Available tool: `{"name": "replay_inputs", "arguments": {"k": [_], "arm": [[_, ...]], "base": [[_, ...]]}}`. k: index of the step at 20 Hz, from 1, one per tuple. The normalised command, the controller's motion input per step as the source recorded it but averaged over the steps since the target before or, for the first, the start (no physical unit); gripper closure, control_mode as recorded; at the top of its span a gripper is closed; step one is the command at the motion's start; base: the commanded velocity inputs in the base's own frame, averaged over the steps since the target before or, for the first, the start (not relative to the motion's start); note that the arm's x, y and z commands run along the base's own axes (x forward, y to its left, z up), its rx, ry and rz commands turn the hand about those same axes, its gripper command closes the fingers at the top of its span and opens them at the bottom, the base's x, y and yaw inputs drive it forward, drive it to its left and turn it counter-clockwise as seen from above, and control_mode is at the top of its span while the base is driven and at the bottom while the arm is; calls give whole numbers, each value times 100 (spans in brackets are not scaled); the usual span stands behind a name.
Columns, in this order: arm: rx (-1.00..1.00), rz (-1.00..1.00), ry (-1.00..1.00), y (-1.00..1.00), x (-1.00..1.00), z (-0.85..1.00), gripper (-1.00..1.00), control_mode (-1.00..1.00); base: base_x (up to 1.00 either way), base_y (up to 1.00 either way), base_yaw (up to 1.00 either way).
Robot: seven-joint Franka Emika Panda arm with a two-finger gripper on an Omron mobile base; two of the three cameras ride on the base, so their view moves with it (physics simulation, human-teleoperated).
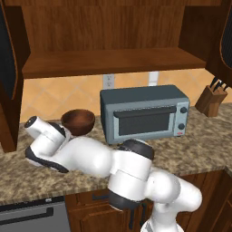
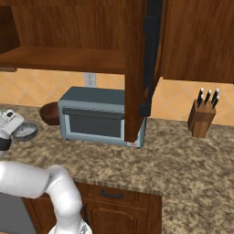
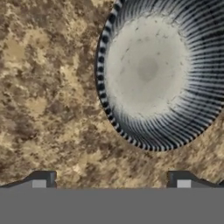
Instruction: Pick up the bowls on the counter and stack them on top of one another in the open cabinet. Place the smaller bowl on top of the larger bowl.
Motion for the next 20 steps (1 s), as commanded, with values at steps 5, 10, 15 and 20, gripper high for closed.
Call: {"name": "replay_inputs", "arguments": {"k": [5, 10, 15, 20], "arm": [[-3, 2, 0, 9, 9, -36, -100, -100], [0, 3, 0, 0, 26, -26, -100, -100], [0, 4, 0, 0, 31, -24, -100, -100], [0, 9, 0, 0, 21, -27, 100, -100]], "base": [[0, 0, 0], [0, 0, 0], [0, 0, 0], [0, 0, 0]]}}
